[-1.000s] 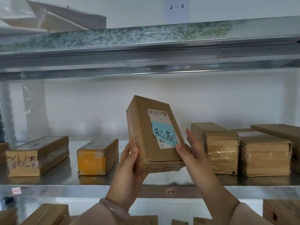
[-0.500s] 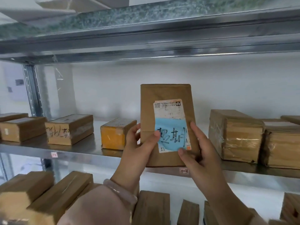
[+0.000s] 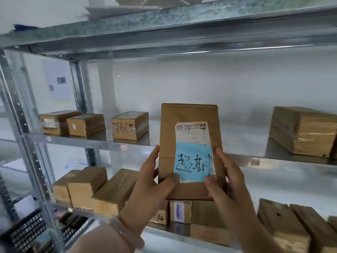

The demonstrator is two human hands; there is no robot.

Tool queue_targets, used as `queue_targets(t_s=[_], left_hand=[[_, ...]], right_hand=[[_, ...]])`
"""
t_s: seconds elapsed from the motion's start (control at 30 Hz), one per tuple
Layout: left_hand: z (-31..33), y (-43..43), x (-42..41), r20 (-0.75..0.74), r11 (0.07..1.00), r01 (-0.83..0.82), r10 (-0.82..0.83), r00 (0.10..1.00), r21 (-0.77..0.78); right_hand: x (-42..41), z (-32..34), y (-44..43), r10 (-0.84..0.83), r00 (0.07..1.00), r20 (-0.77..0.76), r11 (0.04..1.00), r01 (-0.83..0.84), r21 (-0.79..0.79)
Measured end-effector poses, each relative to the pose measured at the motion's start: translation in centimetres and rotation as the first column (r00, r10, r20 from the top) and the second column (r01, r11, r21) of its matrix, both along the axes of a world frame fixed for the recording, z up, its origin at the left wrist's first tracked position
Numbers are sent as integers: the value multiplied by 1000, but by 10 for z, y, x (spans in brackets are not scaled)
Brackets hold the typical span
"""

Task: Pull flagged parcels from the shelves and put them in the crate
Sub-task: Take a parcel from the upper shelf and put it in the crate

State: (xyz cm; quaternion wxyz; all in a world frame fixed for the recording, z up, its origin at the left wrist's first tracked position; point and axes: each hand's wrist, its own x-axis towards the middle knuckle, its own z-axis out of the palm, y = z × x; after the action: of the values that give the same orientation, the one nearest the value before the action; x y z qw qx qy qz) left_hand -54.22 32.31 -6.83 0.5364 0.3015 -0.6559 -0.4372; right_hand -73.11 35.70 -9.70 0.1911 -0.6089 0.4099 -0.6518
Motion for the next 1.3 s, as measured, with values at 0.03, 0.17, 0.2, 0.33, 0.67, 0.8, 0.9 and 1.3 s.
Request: queue_targets(t_s=[0.03, 0.17, 0.2, 0.33, 0.67, 0.8, 0.9, 1.3], left_hand=[[-10, 6, 21, 20, 999, -28, 29, 999, -22], [-51, 28, 109, 152, 962, -238, 257, 954, -133], [-61, 32, 132, 176, 951, -266, 293, 940, -160], [-98, 50, 222, 213, 913, -397, 409, 887, -97], [-177, 86, 377, 228, 726, -646, 605, 763, 237], [-200, 73, 429, 196, 623, -709, 689, 698, 330], [-214, 47, 473, 224, 586, -723, 699, 679, 366], [-233, -112, 629, 316, 509, -740, 684, 658, 440]], right_hand=[[20, -7, 2, 7, 1000, -21, 1000, -7, 22], [105, -42, 3, 56, 992, -114, 994, -45, 99], [127, -52, 3, 76, 987, -140, 990, -59, 127], [212, -85, 3, 225, 964, -145, 947, -181, 264], [375, -144, -19, 552, 786, -278, 774, -359, 521], [435, -166, -50, 680, 689, -250, 668, -441, 600], [479, -181, -83, 717, 651, -248, 628, -450, 635], [639, -205, -253, 761, 577, -297, 597, -441, 670]])
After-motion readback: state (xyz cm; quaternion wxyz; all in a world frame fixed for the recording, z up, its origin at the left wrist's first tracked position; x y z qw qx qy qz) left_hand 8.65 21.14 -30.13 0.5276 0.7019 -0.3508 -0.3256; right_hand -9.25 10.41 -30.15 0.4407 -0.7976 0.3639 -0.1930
